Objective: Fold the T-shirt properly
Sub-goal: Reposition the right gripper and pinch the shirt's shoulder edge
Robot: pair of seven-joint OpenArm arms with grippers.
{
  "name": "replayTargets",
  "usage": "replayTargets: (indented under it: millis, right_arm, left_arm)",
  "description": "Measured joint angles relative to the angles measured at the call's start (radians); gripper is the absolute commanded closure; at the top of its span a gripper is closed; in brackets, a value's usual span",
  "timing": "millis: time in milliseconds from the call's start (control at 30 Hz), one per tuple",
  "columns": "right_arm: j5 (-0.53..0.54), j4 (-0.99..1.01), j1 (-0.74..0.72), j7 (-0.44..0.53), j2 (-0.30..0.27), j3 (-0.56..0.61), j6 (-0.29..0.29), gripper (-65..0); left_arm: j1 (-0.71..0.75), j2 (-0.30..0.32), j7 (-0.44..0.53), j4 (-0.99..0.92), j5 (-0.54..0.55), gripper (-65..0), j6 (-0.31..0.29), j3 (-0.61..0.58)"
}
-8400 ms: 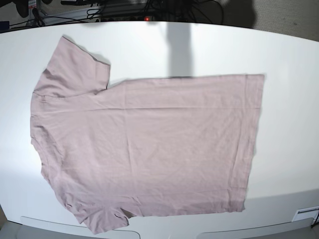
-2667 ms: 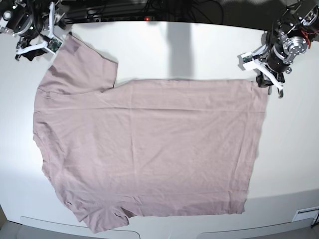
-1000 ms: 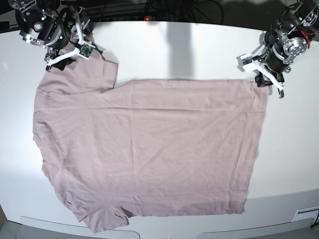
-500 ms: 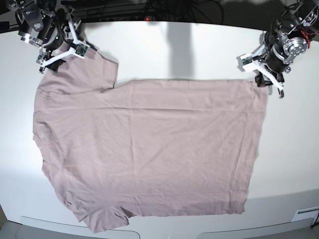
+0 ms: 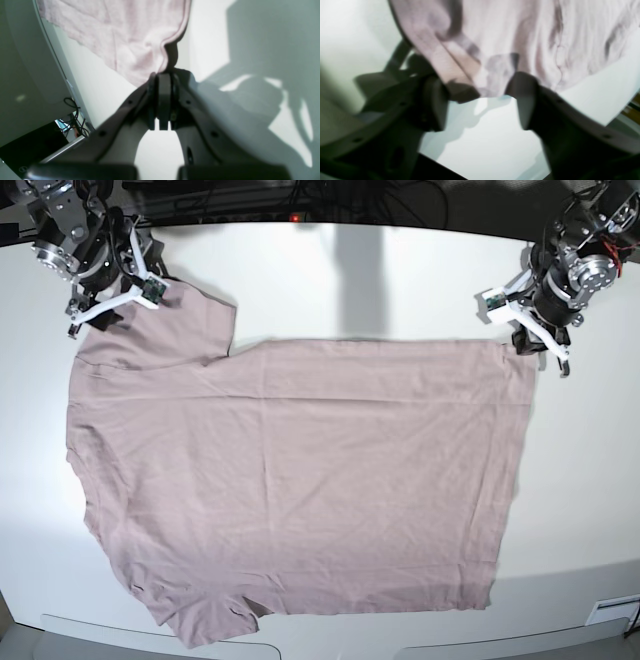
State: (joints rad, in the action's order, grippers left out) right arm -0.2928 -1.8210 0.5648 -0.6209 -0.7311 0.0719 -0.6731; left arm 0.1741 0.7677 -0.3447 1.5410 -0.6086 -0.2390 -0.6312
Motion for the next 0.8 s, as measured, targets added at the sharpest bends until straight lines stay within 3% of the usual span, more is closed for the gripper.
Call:
replayTargets:
  millis: [133,333,433,467,800]
  right_arm:
    - [0.020,0.002,0.000,0.000,0.000,0.000,-0.020,-16.7]
    - [0.023,0.002,0.000,0.000,0.000,0.000,-0.021,-14.2]
    - [0.027,0.002,0.000,0.000,0.002,0.000,-0.021,-1.4]
    - [0.027,0.002,0.001,0.000,0.003,0.001,-0.021,0.0]
    - [0.030,0.002,0.000,0.000,0.003,0.001,-0.021,0.0]
  left_arm:
    - [0.000,0.000,0.000,0.000,0.000,0.0,0.000,0.000]
    - [0.000,0.000,0.000,0.000,0.000,0.0,0.000,0.000]
    - [0.000,0.000,0.000,0.000,0.000,0.0,0.000,0.000]
    - [0.000,0.000,0.000,0.000,0.000,0.0,0.000,0.000]
    - [0.000,0.000,0.000,0.000,0.000,0.0,0.000,0.000]
